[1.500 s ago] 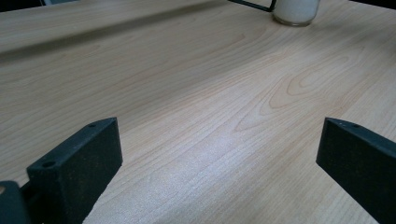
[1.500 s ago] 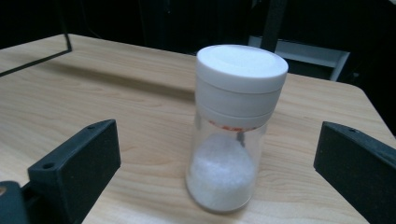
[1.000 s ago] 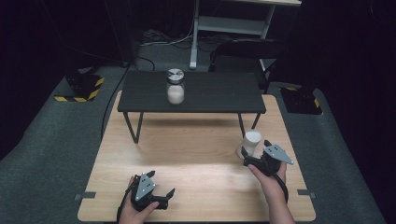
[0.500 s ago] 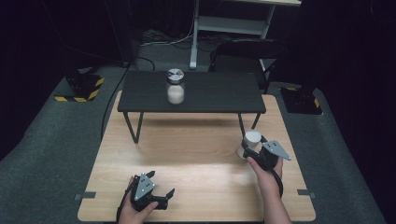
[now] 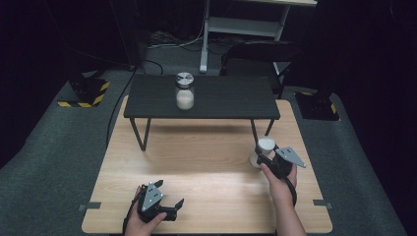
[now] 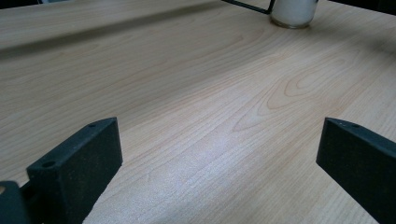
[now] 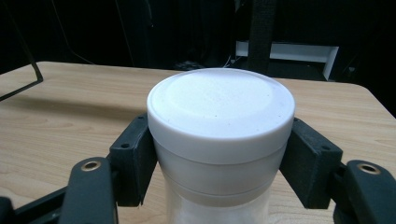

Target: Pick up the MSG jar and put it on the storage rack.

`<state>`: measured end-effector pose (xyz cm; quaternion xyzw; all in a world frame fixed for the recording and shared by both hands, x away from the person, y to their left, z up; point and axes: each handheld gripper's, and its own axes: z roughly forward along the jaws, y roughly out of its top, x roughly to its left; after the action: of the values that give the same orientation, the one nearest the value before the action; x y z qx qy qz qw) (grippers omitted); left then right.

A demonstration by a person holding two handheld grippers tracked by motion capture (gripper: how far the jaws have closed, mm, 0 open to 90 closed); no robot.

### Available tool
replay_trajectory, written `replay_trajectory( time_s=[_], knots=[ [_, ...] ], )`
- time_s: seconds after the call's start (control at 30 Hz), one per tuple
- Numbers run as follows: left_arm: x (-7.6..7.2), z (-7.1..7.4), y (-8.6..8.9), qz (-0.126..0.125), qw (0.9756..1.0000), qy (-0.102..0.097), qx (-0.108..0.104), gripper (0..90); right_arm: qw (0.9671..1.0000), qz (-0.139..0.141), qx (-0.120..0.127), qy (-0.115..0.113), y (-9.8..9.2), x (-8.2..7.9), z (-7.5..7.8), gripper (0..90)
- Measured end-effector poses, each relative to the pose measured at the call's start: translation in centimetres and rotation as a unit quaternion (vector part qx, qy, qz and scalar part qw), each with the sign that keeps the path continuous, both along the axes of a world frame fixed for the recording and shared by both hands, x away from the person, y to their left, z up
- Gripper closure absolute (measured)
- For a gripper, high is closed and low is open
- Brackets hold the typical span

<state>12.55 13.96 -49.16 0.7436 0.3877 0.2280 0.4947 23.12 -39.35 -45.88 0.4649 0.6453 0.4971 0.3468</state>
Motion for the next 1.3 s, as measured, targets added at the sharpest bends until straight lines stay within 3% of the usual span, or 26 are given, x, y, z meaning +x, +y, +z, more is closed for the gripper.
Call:
replay_trajectory(
  time_s=[0.27,0.83,1.3],
  knots=[
    [0.0,0.0,0.0,0.0,1.0,0.0,0.0,0.3,1.0,0.006,-0.004,-0.004,0.2,-0.4,0.4,34.0],
    [-0.1,0.0,0.0,0.001,1.0,0.002,-0.004,0.3,0.9991,0.036,0.001,-0.021,0.3,-3.2,0.9,34.0],
    [-0.1,0.0,-0.1,-0.001,1.0,0.0,0.001,0.3,0.9968,0.063,0.01,-0.048,1.0,-5.9,2.8,34.0]
  ],
)
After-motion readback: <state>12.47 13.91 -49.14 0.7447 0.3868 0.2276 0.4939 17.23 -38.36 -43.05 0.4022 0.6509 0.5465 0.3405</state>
